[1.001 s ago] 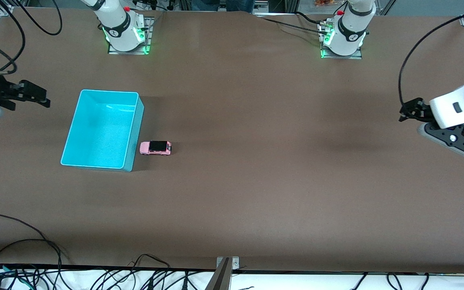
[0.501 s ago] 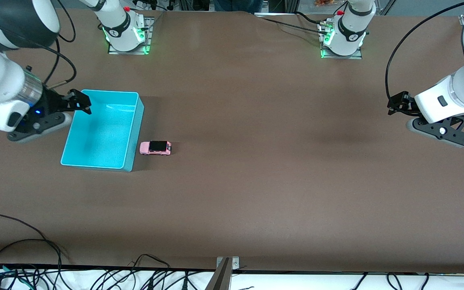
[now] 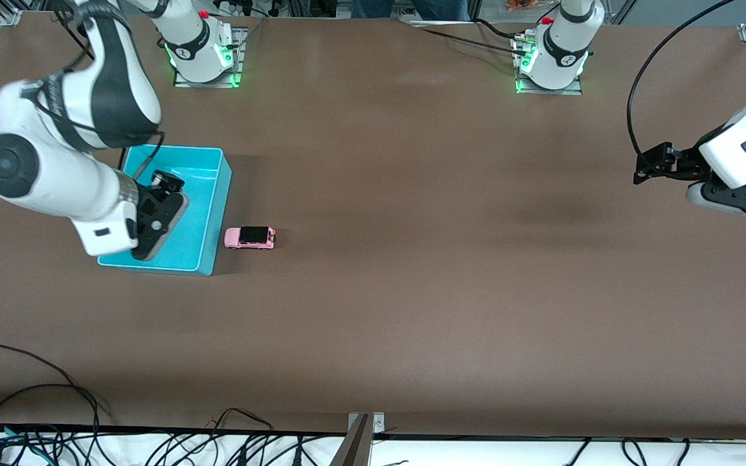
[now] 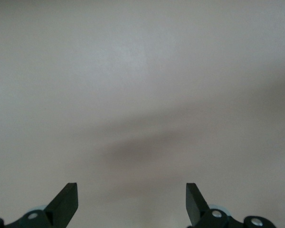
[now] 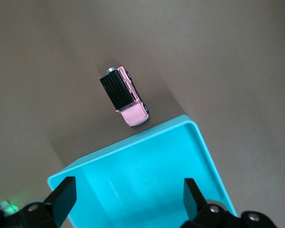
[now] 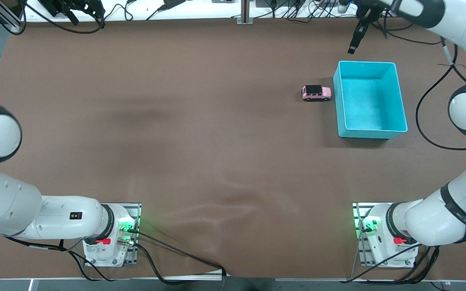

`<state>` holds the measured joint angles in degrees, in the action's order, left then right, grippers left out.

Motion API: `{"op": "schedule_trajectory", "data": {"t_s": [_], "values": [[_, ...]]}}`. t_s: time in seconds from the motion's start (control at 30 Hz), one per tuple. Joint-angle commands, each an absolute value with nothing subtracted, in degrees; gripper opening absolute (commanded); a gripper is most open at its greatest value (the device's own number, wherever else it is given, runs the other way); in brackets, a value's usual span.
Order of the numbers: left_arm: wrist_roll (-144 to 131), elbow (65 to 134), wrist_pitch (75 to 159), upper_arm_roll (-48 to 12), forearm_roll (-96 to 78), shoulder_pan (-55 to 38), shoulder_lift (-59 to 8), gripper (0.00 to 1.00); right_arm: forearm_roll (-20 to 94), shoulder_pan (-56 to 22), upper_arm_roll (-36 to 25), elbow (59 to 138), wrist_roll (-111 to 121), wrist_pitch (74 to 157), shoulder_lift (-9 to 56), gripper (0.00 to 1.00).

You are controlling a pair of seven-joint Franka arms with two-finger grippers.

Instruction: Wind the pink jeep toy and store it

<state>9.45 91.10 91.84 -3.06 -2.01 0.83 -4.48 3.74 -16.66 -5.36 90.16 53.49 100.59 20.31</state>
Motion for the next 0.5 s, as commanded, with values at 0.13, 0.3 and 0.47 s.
{"op": "schedule_trajectory", "data": {"t_s": [0.13,0.3,0.47], "values": [[8.3,99.0,95.2,-3.2,-1.3,0.1,2.4,1.0,4.7,-16.5,-2.5,101.0,67.1,112.0,19.2,1.0],[8.4,99.1,93.9,-6.6,2.5,0.1,4.2,1.0,4.7,-16.6,-2.1,107.0,70.4,118.8,19.1,1.0],[8.4,98.9,93.6,-7.1,2.6,0.0,4.1,1.0,4.7,-16.9,-0.2,111.4,70.8,125.8,19.4,1.0]]}}
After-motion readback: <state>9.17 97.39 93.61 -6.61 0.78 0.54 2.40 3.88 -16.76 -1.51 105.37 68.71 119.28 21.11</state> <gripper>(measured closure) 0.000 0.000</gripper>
